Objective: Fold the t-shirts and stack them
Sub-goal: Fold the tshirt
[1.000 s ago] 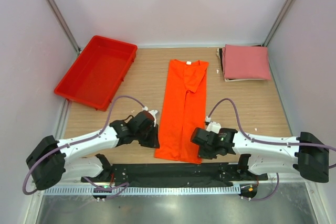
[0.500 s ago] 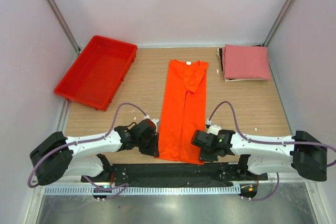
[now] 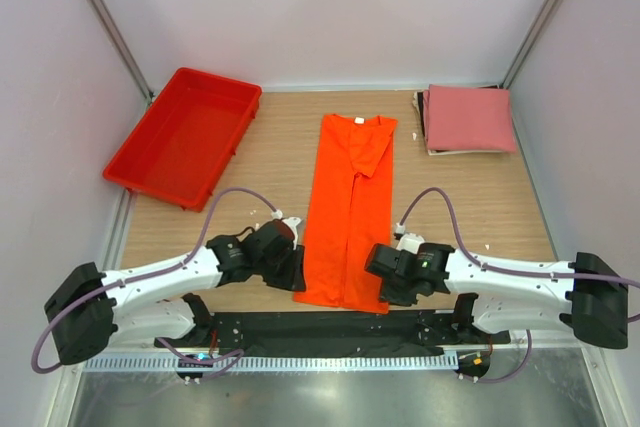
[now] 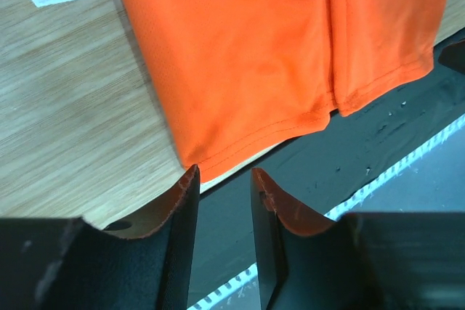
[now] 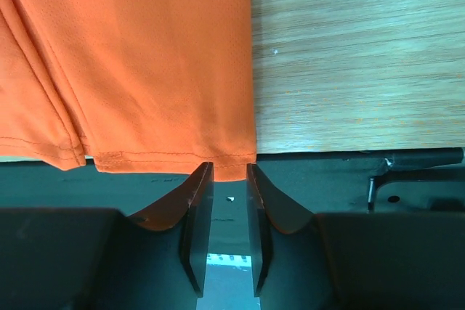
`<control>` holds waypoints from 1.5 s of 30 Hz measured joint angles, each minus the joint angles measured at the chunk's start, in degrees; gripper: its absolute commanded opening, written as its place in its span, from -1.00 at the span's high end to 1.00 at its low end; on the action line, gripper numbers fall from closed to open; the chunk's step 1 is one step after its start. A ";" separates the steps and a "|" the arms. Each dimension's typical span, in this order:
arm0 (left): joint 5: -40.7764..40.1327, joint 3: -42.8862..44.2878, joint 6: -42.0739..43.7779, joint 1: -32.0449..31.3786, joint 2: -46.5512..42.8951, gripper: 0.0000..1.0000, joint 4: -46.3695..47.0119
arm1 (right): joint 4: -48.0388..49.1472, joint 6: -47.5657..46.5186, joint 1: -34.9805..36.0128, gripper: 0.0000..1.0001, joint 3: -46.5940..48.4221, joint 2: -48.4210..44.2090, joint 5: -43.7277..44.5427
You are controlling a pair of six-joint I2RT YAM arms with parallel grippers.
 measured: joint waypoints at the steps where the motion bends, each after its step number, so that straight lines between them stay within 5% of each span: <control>1: 0.00 -0.13 0.00 0.00 0.11 0.25 -0.04 | 0.28 0.13 0.00 0.37 -0.13 -0.07 -0.20; 12: 2.03 -6.12 -2.38 0.00 2.58 0.22 4.42 | 4.07 3.04 0.02 0.36 -5.73 -0.55 -1.20; 18: 3.43 -7.28 -3.39 0.00 3.02 0.44 7.82 | 6.05 4.24 0.00 0.38 -7.34 -2.51 -1.31; 26: 3.54 -7.89 -5.16 0.00 3.08 0.98 8.33 | 6.54 6.05 0.07 0.98 -8.24 -4.44 -1.66; 45: 2.36 -2.91 -9.77 0.37 5.25 1.00 8.20 | 0.61 6.03 0.33 0.98 -4.66 -9.18 6.86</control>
